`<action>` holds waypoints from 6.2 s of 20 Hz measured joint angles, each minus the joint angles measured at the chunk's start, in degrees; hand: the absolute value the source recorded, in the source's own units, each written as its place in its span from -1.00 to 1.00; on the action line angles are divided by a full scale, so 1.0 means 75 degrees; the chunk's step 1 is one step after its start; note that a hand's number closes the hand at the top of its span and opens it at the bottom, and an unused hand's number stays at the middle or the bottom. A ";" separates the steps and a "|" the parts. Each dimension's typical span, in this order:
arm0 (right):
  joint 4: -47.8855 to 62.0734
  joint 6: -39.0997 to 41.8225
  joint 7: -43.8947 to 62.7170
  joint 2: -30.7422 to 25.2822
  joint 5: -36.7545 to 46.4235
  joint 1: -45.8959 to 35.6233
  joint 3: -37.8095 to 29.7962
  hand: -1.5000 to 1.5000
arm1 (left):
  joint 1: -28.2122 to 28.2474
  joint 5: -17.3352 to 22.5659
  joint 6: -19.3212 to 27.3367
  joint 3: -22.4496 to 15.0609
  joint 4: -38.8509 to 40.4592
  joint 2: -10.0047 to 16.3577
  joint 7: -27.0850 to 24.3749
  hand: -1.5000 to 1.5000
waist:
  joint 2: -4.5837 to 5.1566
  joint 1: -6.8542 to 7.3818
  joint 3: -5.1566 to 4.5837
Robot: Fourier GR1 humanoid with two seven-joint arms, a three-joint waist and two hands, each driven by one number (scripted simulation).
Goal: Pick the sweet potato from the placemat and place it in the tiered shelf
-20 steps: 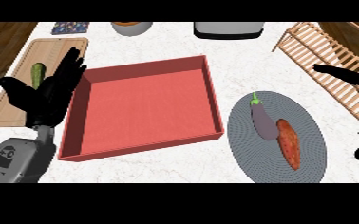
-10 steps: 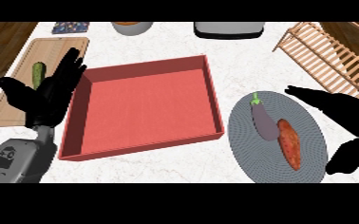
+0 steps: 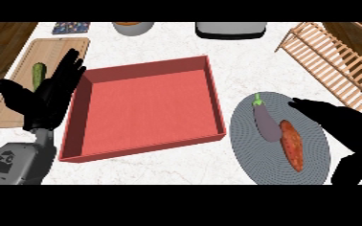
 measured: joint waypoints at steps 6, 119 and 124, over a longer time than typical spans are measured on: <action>0.0016 0.0110 -0.0189 0.0436 0.0803 0.0344 -0.0090 -1.00 | -0.0005 -0.0251 -0.0188 0.0204 0.0037 -0.0226 0.0058 0.00 | 0.0003 0.0001 0.0000; 0.5410 -0.1696 -0.2924 0.0075 -0.0795 -0.2515 -0.7632 -1.00 | -0.0240 -0.1397 -0.1153 0.1350 -0.0230 -0.1323 0.0670 0.00 | 0.0031 0.0079 0.0003; 0.7026 -0.2794 -0.3544 -0.0221 -0.0513 -0.3195 -0.7605 -1.00 | -0.0202 -0.1419 -0.1171 0.1326 -0.0248 -0.1381 0.0600 0.00 | 0.0051 0.0156 0.0010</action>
